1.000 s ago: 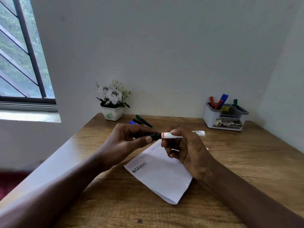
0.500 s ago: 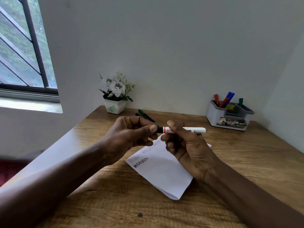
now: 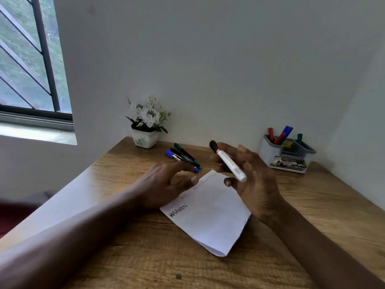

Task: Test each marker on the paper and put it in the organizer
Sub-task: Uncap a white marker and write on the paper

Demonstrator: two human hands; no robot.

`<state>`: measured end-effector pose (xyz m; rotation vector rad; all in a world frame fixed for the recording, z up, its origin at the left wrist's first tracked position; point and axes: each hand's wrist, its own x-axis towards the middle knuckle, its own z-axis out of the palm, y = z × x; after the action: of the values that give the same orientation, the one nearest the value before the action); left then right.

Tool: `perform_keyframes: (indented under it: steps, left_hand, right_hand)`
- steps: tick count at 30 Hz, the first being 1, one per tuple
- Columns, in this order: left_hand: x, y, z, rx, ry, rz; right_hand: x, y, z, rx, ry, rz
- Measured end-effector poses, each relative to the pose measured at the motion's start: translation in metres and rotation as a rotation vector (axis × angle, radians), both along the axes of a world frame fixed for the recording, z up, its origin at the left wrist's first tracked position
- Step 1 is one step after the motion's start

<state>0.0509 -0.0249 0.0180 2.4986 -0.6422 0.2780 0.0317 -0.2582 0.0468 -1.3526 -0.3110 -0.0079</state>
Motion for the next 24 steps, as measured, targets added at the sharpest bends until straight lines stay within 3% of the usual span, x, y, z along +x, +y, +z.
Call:
perform_keyframes:
  steps: [5,13,18,24]
  left_hand:
    - [0.005,-0.007,-0.003,0.231,0.016,0.005]
    - [0.02,-0.021,0.011,0.447,-0.076,-0.083]
    - [0.029,-0.017,0.0,0.382,-0.107,-0.108]
    - [0.035,-0.013,-0.006,0.364,-0.121,-0.135]
  right_hand:
    - [0.007,-0.011,-0.003,-0.231,-0.119,-0.401]
    - [0.047,-0.106,0.032,-0.14,-0.219,-0.87]
    - [0.078,-0.176,0.068,-0.414,-0.282,-1.201]
    - [0.115,-0.213,0.079,-0.732,-0.424,-1.254]
